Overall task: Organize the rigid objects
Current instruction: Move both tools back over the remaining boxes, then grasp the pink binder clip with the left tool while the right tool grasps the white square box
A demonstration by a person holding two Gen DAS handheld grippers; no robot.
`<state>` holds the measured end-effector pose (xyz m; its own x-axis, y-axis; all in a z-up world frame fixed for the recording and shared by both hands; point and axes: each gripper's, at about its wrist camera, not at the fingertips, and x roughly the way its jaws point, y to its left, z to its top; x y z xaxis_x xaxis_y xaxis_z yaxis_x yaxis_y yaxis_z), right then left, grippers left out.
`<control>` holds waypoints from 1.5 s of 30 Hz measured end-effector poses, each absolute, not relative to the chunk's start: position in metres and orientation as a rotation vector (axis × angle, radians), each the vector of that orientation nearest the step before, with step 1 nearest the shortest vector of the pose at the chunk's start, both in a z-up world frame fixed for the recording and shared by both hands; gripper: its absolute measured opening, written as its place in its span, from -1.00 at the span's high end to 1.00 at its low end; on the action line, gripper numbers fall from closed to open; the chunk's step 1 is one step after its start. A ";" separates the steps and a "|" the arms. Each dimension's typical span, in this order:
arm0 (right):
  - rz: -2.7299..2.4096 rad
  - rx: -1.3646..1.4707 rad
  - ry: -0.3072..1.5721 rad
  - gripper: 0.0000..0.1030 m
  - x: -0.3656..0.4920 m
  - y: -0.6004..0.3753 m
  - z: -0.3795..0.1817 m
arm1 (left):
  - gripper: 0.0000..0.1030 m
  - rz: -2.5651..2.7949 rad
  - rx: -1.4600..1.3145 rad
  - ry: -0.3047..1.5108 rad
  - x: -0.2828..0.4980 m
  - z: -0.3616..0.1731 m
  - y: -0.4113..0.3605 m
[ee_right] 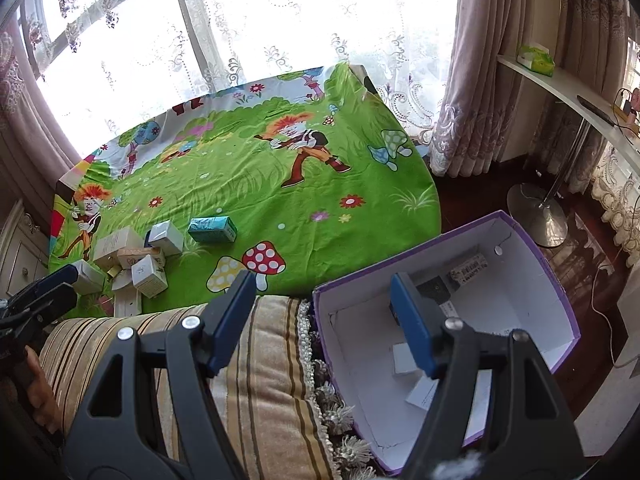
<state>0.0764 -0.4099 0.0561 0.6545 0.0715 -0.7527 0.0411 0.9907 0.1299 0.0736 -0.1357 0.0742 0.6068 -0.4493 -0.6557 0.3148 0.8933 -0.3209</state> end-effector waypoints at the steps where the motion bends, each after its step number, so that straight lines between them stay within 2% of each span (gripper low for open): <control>1: 0.031 0.135 0.864 -0.42 0.079 -0.404 0.055 | -0.44 -0.422 -0.187 0.813 0.075 0.072 -0.124; 5: 0.083 0.102 0.881 -0.42 0.089 -0.379 0.053 | -0.42 -0.334 -0.211 0.850 0.082 0.059 -0.080; 9: 0.136 0.068 0.890 -0.42 0.099 -0.351 0.053 | -0.19 -0.270 -0.227 0.903 0.087 0.046 -0.043; 20: 0.253 -0.007 0.920 -0.42 0.127 -0.288 0.047 | 0.05 -0.162 -0.321 1.049 0.100 0.009 0.011; 24: 0.292 -0.028 0.942 -0.42 0.139 -0.270 0.043 | 0.07 -0.154 -0.345 1.108 0.109 -0.004 0.017; 33: 0.358 -0.064 0.990 -0.42 0.164 -0.230 0.027 | 0.07 -0.151 -0.217 1.221 0.129 -0.028 -0.001; 45: 0.405 -0.114 1.088 -0.42 0.187 -0.192 -0.018 | 0.07 -0.148 -0.133 1.277 0.147 -0.052 -0.011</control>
